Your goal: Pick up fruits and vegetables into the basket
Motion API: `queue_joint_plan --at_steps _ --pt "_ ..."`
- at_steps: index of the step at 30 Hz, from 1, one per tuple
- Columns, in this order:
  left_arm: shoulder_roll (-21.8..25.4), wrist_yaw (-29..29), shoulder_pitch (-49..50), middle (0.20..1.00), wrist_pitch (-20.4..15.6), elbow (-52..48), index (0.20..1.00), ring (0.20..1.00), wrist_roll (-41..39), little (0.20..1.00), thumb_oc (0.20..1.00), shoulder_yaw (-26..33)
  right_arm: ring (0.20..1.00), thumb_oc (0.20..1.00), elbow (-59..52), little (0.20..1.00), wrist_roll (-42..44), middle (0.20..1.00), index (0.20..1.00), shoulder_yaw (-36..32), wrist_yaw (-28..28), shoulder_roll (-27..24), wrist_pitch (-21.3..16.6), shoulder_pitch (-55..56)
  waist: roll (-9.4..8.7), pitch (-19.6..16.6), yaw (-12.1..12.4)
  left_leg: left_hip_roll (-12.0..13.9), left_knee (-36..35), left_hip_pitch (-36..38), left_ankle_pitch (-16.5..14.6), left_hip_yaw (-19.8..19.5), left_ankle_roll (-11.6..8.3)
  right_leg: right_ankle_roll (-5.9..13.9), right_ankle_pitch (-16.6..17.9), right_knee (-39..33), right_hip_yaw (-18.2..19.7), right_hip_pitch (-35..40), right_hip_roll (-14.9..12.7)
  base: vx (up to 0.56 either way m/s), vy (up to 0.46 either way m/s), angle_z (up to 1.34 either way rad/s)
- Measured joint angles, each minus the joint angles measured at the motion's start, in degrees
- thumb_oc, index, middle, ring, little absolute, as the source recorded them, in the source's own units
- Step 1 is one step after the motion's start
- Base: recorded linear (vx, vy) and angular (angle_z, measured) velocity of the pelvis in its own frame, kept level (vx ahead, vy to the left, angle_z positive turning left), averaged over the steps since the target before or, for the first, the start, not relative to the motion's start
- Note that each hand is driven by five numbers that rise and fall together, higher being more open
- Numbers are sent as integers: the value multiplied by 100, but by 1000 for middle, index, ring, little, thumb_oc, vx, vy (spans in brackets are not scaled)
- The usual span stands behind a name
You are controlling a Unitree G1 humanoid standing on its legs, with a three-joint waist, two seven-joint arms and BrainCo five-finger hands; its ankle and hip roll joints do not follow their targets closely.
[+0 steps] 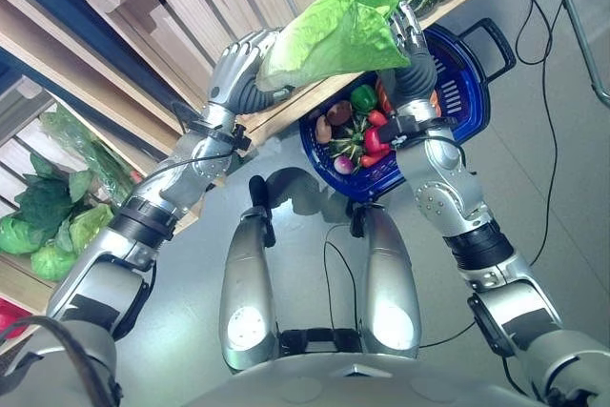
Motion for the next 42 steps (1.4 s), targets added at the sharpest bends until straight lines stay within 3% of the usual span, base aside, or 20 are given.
queue_joint_plan --at_steps 9,15,23,31,42 --pt "-3 -1492 -3 200 658 -394 200 200 -1234 200 200 -93 1000 1000 -116 1000 -28 1000 1000 172 642 -55 194 -435 3 2 52 -28 -51 14 7 -5 12 6 0 -33 -26 18 -29 -4 2 0" --pt "-7 -1863 5 200 704 -402 200 200 -1707 200 200 -107 1000 1000 -150 1000 245 1000 1000 161 931 -175 312 -435 9 3 138 -40 -84 34 56 -8 23 8 -1 -27 -30 33 -42 0 -2 1" --pt "-36 -1887 32 200 793 -472 200 200 -1875 200 200 -108 1000 1000 -190 1000 -232 1000 1000 21 384 -180 -12 -435 12 5 135 -54 -191 100 117 -26 21 8 0 -80 -88 105 -60 -3 4 2" --pt "-34 -1424 490 200 913 -455 200 200 -2085 200 200 51 1000 1000 -842 1000 -1126 1000 1000 -828 -377 -248 -603 -405 15 7 81 -56 -276 199 110 68 20 8 1 -103 -41 123 -57 8 44 -3" --pt "-49 -1089 937 200 748 -374 200 200 -2340 200 200 133 1000 1000 -932 1000 -1114 1000 1000 -1387 -877 -660 -1113 -333 19 9 -35 -39 -275 309 104 151 28 26 13 -142 45 187 -29 5 10 -3"
